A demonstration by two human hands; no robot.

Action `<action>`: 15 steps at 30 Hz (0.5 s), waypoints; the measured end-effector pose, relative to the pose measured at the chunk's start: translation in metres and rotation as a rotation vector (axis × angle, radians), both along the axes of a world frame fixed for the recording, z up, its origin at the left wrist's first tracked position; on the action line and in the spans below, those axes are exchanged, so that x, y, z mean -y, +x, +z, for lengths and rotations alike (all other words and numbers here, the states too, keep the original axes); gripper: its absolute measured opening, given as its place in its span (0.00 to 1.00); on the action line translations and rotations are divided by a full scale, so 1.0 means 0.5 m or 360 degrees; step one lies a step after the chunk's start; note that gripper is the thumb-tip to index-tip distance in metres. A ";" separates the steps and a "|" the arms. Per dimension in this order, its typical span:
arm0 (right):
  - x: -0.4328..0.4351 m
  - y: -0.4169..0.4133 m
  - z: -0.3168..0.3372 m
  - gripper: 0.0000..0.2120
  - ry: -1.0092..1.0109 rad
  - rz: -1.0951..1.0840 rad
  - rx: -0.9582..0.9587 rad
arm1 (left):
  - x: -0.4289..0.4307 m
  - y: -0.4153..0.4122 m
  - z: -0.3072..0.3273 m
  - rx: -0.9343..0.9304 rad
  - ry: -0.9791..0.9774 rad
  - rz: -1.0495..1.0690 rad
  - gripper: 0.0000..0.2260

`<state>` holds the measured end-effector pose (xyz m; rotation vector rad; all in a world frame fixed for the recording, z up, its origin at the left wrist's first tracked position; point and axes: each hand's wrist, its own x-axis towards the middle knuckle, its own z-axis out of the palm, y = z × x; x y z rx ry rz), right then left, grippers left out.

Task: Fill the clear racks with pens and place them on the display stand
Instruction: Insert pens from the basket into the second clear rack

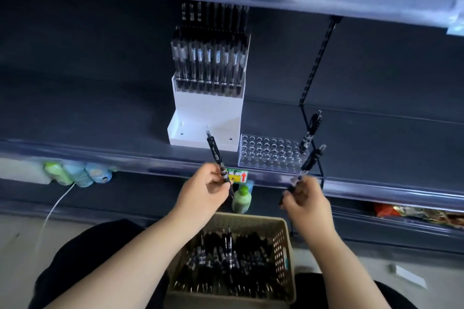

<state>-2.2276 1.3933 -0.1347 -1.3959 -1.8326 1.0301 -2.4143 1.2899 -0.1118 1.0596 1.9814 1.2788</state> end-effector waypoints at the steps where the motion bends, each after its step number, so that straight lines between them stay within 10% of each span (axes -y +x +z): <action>1: -0.025 0.005 0.018 0.13 0.0058 -0.0027 -0.0003 | -0.018 0.003 0.011 0.0011 0.0057 0.0014 0.10; 15: -0.250 0.026 0.082 0.08 0.0531 -0.0138 0.0274 | -0.240 0.080 0.014 -0.0088 0.0278 -0.0078 0.09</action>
